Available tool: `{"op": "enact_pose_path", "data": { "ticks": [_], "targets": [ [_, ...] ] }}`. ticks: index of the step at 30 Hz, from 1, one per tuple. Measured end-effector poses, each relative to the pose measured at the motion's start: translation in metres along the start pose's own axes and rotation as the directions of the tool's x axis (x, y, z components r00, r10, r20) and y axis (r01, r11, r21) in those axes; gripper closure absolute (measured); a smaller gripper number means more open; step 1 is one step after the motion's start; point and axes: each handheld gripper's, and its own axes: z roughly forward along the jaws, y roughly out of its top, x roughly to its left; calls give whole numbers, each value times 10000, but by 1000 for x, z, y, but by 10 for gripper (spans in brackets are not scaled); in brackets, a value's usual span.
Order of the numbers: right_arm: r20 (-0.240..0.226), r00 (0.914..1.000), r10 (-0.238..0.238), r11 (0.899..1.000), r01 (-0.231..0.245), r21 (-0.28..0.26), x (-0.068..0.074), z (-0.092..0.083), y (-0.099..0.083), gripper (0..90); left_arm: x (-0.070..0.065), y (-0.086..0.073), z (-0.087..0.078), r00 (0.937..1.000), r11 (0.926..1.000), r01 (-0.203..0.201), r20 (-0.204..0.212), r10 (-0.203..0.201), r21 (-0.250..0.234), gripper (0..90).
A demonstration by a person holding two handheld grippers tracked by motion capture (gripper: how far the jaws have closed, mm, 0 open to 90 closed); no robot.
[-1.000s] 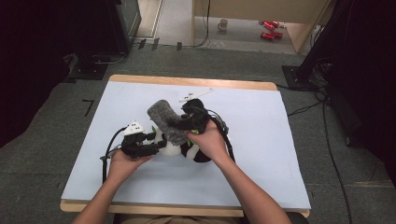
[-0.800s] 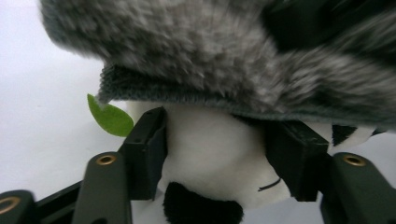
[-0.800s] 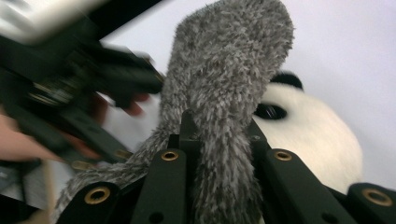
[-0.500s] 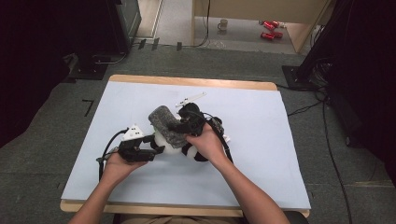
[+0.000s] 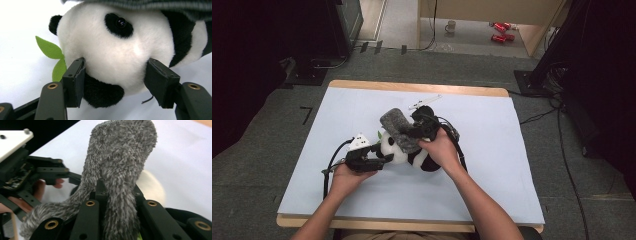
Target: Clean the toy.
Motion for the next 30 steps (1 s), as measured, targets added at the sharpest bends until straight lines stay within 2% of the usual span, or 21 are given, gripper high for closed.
{"op": "enact_pose_path", "data": {
  "ticks": [2,4,7,10,12,16,18,20,21,24,26,29,30],
  "targets": [
    [415,9991,1,10000,-1,-5,-5,-4,0,768,0,0,0,10000,10000,22,-38,-21,71,366],
    [1172,9931,52,9998,-71,165,-16,-10,-3,771,-1,0,0,10000,9999,-34,-81,35,124,366],
    [1208,9909,600,9982,-607,22,-31,-19,-7,773,-2,1,0,9999,9999,-80,-87,81,109,369],
    [1002,9916,823,9962,-790,-363,-32,-29,-6,774,-1,2,1,9999,9999,-109,-58,109,118,382],
    [645,9949,774,9947,-727,-721,-24,-37,-1,774,-1,3,1,10000,9999,-80,-57,80,88,383],
    [125,9994,317,9951,-303,-942,-1,-36,5,773,-2,4,2,9999,10000,21,-112,-22,-39,382],
    [-194,9997,122,9965,-138,-824,13,-29,6,773,-2,5,2,9999,10000,28,-114,-29,-51,382],
    [-447,9990,11,9977,-41,-681,21,-21,5,773,-3,5,2,9999,10000,63,-126,-64,-66,385],
    [-577,9983,-73,9989,46,-470,27,-14,3,773,-3,6,2,9999,10000,59,-137,-60,-79,388],
    [-504,9983,-297,9994,305,158,35,6,-2,772,-5,7,2,9997,9999,144,-209,-146,-90,396],
    [-189,9994,-280,9980,290,555,34,16,-6,770,-6,6,4,9995,10000,63,-297,-61,72,405],
    [-94,9992,-382,9967,388,717,32,17,-7,767,-7,7,4,9992,9999,57,-396,-52,137,422],
    [99,9978,-657,9950,648,758,33,15,-6,766,-7,8,5,9990,9999,110,-424,-105,114,426]
  ]
}}
